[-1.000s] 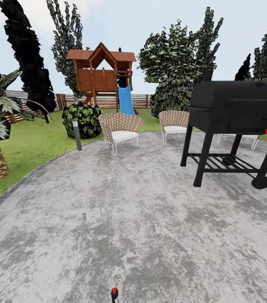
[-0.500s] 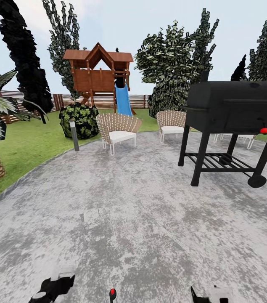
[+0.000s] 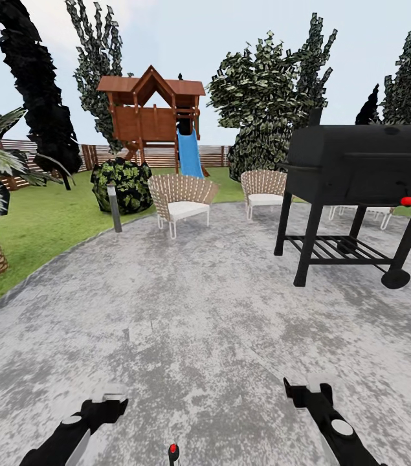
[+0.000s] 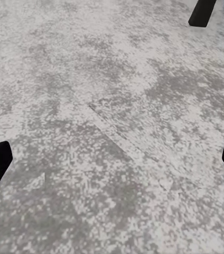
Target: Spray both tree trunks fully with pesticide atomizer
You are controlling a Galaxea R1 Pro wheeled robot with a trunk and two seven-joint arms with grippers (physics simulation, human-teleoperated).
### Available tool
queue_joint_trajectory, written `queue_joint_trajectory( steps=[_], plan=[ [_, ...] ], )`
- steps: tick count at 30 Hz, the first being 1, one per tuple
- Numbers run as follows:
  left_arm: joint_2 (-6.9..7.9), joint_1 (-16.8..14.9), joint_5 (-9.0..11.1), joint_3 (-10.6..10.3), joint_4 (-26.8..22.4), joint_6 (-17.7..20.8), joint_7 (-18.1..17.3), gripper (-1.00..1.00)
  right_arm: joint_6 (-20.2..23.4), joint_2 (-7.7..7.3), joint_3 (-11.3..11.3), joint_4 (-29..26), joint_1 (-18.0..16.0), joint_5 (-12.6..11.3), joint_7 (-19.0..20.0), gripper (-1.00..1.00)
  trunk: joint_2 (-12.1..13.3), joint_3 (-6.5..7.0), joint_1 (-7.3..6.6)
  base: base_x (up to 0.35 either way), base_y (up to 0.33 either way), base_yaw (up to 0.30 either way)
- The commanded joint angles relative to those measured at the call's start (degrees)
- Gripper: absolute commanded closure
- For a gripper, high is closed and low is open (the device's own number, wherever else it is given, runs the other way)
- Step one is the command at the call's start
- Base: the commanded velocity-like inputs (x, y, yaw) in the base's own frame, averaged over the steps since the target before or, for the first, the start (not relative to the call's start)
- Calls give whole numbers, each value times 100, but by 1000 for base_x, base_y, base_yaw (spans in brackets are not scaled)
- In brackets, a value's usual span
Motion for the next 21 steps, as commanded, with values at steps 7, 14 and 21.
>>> queue_joint_trajectory(
  steps=[7, 14, 21],
  plan=[
    [-1, -7, -16, 75, -3, 34, -27, -100, -21, 9, 4, 10, -5, -1, -6, -100, -2, 12, -1, 0, 0, -127],
    [-11, -7, -14, 44, -13, 26, -50, -100, -19, 9, 2, 101, -5, -5, 5, -100, -2, 27, -1, 0, 0, -276],
    [-23, -10, -15, 28, -20, 29, -58, -100, -21, 9, -9, 147, -5, -13, 6, -100, -2, 28, -1, 0, 0, -298]
  ],
)
